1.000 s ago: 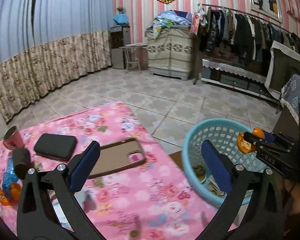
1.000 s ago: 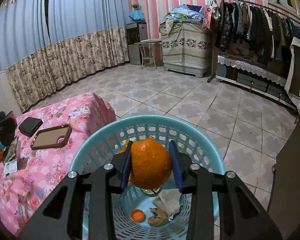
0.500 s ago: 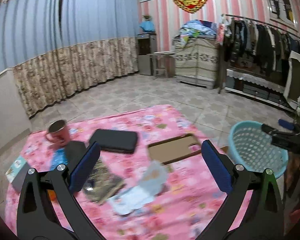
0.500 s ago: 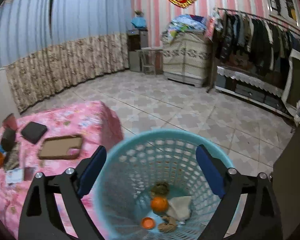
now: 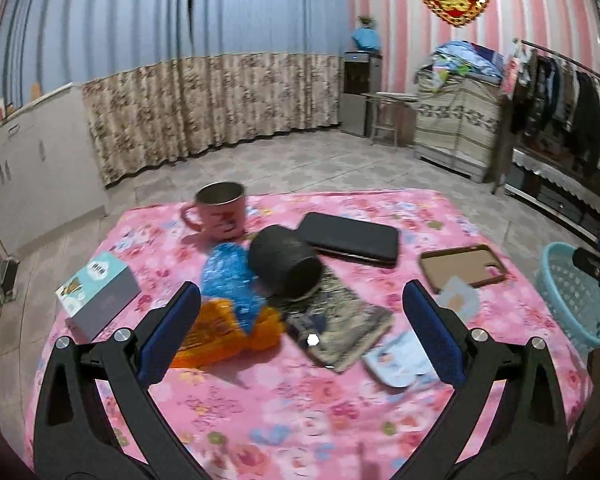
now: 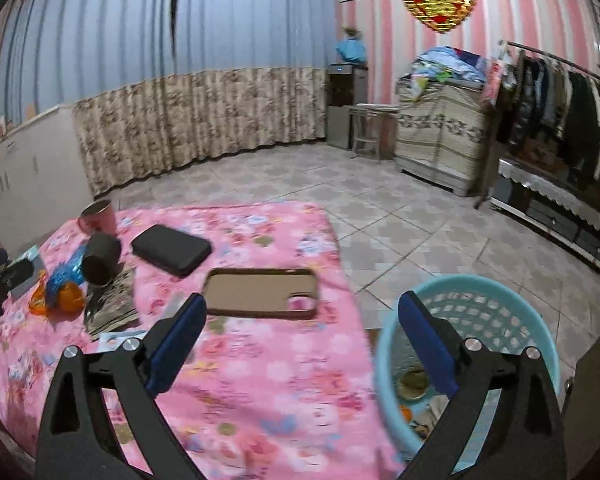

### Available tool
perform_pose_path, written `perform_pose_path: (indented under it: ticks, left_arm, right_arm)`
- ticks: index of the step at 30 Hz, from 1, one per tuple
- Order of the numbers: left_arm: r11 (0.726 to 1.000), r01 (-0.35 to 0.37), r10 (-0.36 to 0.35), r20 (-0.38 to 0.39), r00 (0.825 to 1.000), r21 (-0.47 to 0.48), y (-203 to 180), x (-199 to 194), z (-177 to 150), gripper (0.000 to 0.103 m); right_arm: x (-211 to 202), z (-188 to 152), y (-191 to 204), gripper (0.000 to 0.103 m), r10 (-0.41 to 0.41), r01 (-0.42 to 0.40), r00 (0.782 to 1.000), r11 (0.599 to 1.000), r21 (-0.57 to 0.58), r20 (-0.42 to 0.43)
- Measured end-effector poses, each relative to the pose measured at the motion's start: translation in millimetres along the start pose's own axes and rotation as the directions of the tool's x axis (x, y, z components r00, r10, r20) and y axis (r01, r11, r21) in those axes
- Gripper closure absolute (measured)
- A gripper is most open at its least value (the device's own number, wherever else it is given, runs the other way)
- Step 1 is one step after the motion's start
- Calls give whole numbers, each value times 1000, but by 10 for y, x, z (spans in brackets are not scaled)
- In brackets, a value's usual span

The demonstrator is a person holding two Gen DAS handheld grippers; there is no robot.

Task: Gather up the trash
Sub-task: 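Move the left tool back to the orange snack bag while the right tool returns to the table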

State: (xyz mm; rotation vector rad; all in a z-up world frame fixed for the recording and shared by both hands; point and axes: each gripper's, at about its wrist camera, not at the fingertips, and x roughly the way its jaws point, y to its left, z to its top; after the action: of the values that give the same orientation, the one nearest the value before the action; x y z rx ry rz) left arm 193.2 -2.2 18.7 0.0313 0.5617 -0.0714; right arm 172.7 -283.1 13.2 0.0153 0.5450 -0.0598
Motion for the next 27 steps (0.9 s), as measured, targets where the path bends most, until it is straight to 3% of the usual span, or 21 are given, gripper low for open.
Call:
perform_pose_path:
  ticks: [16,27]
  left_arm:
    - [994,-72,66,-77,995,-80,550,391,-124,5]
    - [992,-65,51,-127,991,-112,594,580,-191,5]
  right_arm:
    - [396,88,777,8,70,-71,997,996,-46,-19]
    - [595,-84,741,8,4,-8,999,997,-78,-47]
